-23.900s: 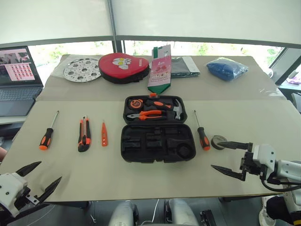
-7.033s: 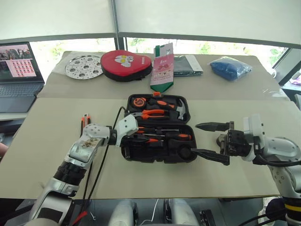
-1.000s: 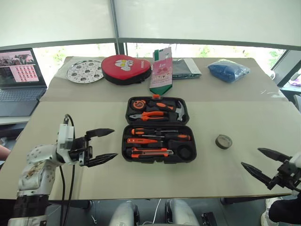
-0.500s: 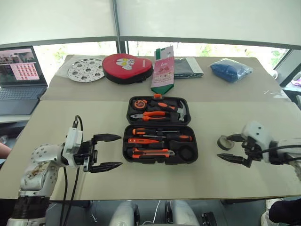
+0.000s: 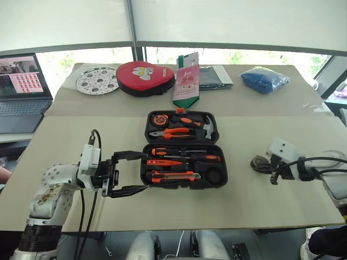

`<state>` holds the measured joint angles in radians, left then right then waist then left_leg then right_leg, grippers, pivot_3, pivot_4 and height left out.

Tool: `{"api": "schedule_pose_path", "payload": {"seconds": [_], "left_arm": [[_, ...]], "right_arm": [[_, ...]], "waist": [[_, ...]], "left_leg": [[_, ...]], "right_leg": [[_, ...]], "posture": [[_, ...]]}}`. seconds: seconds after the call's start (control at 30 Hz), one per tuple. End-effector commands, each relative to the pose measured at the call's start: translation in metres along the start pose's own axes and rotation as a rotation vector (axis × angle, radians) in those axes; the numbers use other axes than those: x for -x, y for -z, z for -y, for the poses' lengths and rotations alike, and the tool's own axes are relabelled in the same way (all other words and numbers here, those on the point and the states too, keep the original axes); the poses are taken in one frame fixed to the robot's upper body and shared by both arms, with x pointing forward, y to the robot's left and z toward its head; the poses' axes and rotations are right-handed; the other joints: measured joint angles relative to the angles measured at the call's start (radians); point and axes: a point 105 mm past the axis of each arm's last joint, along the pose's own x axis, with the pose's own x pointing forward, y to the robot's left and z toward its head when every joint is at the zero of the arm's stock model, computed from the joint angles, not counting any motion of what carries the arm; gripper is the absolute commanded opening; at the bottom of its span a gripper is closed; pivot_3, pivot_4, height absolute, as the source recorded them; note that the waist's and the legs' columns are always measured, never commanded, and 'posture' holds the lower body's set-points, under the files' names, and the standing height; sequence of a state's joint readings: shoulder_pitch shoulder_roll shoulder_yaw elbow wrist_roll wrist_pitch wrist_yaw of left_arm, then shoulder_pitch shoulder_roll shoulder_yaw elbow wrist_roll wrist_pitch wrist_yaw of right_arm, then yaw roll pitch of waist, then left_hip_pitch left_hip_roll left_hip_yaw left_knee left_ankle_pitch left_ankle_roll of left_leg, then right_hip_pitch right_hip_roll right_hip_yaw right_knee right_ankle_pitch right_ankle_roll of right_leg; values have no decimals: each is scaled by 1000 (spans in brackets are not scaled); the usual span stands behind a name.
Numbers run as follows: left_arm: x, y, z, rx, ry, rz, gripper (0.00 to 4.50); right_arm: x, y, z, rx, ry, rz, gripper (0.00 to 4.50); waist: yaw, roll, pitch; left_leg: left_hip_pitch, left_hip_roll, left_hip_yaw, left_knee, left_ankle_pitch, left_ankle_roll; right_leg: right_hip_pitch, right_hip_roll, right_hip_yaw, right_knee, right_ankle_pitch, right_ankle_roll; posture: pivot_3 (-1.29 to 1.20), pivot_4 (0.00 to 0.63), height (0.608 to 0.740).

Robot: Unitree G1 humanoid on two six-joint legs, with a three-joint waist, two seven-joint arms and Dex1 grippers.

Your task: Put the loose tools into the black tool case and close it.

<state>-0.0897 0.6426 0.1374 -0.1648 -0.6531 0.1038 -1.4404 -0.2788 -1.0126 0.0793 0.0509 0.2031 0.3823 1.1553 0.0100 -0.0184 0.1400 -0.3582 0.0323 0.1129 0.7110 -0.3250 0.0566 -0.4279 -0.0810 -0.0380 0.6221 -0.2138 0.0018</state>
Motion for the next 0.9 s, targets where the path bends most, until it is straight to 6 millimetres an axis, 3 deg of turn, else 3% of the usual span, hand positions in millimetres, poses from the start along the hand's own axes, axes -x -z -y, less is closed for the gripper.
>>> {"api": "schedule_pose_path", "payload": {"seconds": [0.03,0.1,0.23,0.53,0.7,0.73,0.9], "left_arm": [[11,2,0,-25,-30,10,4500],[15,7,-2,-39,-67,0,4500],[27,20,0,-28,-109,-39,4500],[37,30,4,-29,-170,-96,4500],[39,30,5,-29,-190,-100,4500],[40,30,5,-28,-192,-101,4500],[43,29,4,-22,-221,-91,4500]], "right_arm": [[20,-85,-32,174,-190,306,57],[18,-101,-53,156,-283,343,57],[5,-95,-70,161,-338,250,57],[-36,-76,-67,68,-282,131,57],[-41,-69,-71,51,-312,86,57],[-37,-63,-80,45,-382,39,57],[-41,-71,-69,51,-307,66,1728]], "waist": [[-5,2,1],[-11,2,2],[-1,0,3],[1,0,3],[-2,0,3],[-2,0,3],[1,-1,2]], "left_leg": [[0,0,0,0,0,0],[0,2,0,0,0,0],[1,2,-3,0,-1,0],[-12,-3,-1,4,0,-3],[-11,-3,0,3,0,-2],[-11,-3,0,3,0,-2],[-11,-3,-1,3,0,-1]], "right_leg": [[0,0,0,0,0,0],[-1,1,0,1,0,0],[0,0,-3,1,0,-1],[-12,-9,-5,4,1,0],[-11,-8,-5,3,1,1],[-11,-8,-5,4,1,1],[-11,-8,-6,3,1,1]], "posture": [[0,150,740],[0,150,740],[0,150,740],[0,150,740],[0,150,740],[0,150,740],[0,150,740]]}}
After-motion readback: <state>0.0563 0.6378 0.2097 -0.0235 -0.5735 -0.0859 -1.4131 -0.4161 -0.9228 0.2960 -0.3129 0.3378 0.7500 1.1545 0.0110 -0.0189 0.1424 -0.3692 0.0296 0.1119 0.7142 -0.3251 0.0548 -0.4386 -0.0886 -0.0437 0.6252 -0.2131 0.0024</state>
